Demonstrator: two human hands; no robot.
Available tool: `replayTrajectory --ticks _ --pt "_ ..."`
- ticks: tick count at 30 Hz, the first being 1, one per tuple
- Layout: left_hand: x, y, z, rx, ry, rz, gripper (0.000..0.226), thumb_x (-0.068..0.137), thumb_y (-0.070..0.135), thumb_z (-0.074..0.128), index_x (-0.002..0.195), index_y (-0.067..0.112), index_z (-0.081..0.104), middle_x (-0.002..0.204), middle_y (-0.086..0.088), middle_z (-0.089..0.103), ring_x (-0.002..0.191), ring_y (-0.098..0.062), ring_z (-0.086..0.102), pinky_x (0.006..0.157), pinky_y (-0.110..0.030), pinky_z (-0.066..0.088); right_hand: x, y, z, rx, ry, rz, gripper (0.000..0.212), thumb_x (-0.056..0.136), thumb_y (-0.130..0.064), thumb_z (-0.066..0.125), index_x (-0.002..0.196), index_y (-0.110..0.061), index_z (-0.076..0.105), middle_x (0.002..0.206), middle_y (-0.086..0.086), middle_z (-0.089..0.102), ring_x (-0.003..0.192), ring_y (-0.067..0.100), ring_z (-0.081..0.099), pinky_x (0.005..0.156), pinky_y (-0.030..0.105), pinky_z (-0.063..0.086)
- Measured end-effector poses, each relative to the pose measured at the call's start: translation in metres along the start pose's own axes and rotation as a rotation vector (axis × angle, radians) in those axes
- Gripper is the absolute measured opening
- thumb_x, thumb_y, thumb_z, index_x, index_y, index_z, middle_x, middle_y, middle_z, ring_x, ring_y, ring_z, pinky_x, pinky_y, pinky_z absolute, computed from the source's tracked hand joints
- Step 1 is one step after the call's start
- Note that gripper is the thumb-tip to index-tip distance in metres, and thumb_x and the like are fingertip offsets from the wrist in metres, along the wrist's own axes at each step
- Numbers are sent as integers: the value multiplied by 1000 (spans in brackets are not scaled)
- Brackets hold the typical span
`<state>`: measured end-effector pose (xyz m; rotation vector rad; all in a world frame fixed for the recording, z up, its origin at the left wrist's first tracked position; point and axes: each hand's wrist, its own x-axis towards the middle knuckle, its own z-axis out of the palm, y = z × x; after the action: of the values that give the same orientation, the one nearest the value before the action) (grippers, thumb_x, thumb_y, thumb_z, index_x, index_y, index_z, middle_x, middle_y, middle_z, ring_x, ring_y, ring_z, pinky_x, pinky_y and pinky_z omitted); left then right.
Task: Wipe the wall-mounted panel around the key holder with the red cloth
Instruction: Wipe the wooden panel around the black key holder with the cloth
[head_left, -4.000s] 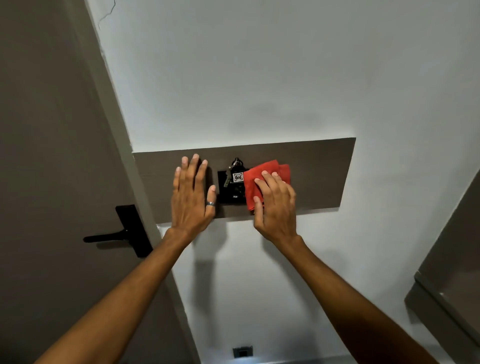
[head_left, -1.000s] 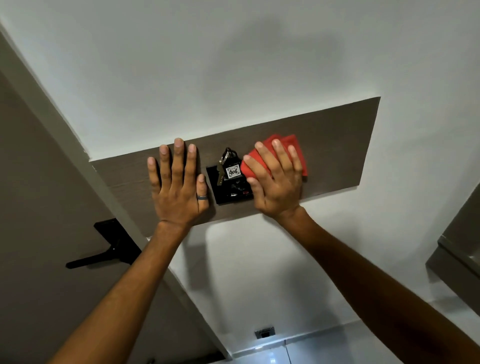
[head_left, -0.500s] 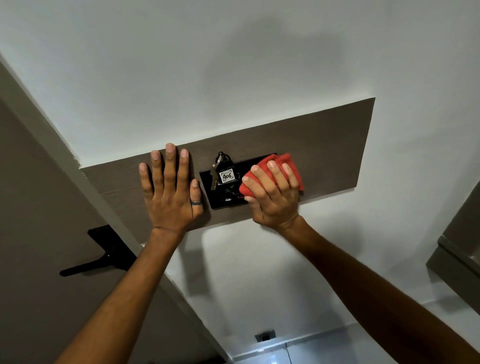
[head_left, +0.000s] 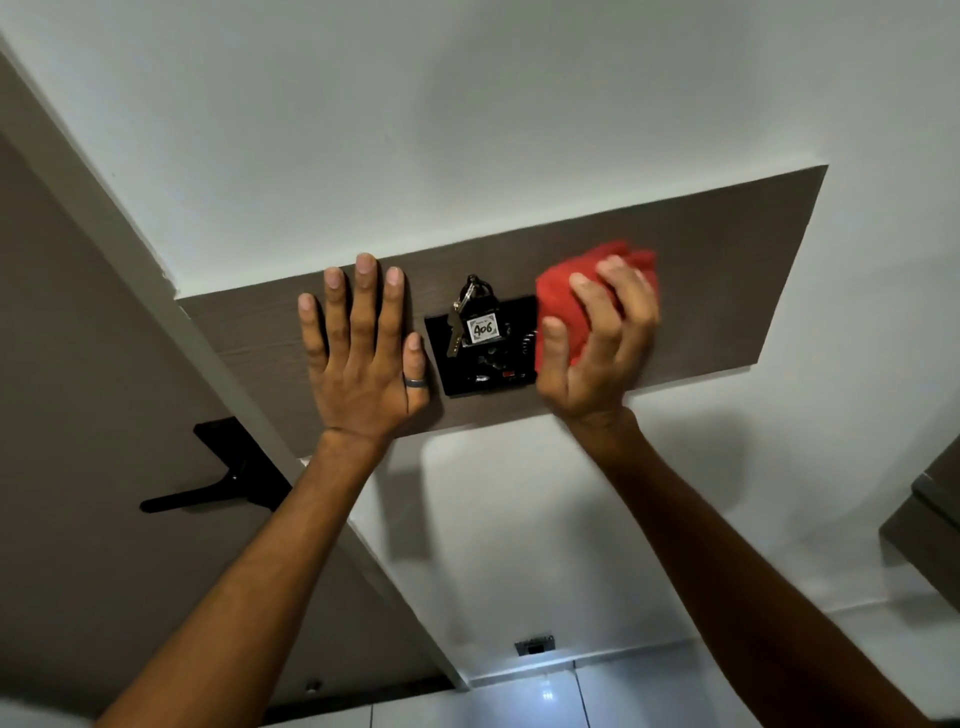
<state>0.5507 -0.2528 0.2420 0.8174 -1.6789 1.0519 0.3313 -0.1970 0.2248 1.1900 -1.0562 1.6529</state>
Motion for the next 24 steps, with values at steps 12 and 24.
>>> replayTrajectory --ticks 12,24 --pt "1 1 -2 14 -7 -6 62 105 32 31 162 11 23 171 -7 8 158 -28 7 130 -50 6 -59 38 -20 -77 -168 -324 48 104 -42 57 148 -22 53 142 10 55 153 30 38 130 50 28" --pt "2 2 -2 -8 11 9 60 105 30 31 161 9 23 170 -8 8 158 -28 3 130 -48 3 -29 17 -2 -105 -156 -285 44 105 -43 52 146 -27 56 147 4 57 146 30 46 127 51 31"
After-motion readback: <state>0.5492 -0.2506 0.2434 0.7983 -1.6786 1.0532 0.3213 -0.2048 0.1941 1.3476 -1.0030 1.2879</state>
